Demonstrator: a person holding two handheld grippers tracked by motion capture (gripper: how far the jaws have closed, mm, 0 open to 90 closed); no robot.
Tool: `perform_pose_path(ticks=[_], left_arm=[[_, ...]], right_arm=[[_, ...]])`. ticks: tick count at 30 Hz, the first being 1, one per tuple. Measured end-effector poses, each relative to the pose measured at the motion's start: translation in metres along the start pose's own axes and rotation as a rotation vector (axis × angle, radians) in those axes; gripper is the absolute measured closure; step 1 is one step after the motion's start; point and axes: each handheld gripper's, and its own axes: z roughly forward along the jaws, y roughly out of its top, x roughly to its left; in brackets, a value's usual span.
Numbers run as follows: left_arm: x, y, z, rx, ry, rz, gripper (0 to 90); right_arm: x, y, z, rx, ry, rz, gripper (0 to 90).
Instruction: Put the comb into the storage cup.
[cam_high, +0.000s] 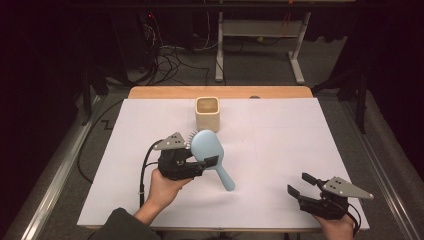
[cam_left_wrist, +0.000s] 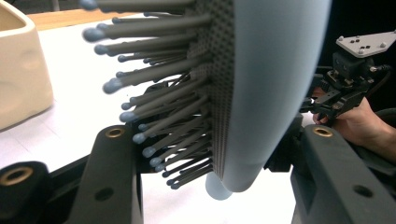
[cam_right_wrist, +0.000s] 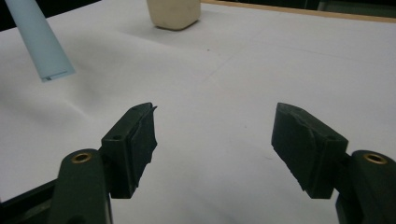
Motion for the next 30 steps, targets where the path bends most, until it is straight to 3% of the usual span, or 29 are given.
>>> perform_pose_path(ticks=[18, 25, 30], left_arm=[[0.015, 0.021, -0.015, -0.028, 0.070, 0.008, 51.3], [0.023, 0.028, -0.014, -0.035, 0.099, -0.001, 51.2], [0.027, 0.033, -0.013, -0.043, 0.111, -0.004, 51.2]], right_arm=[[-0.004, -0.004, 0.000, 0.008, -0.029, 0.032, 28.8], [-0.008, -0.004, 0.001, 0.005, -0.074, 0.058, 28.5], [-0.010, -0.004, 0.000, -0.007, -0.073, 0.073, 28.5]])
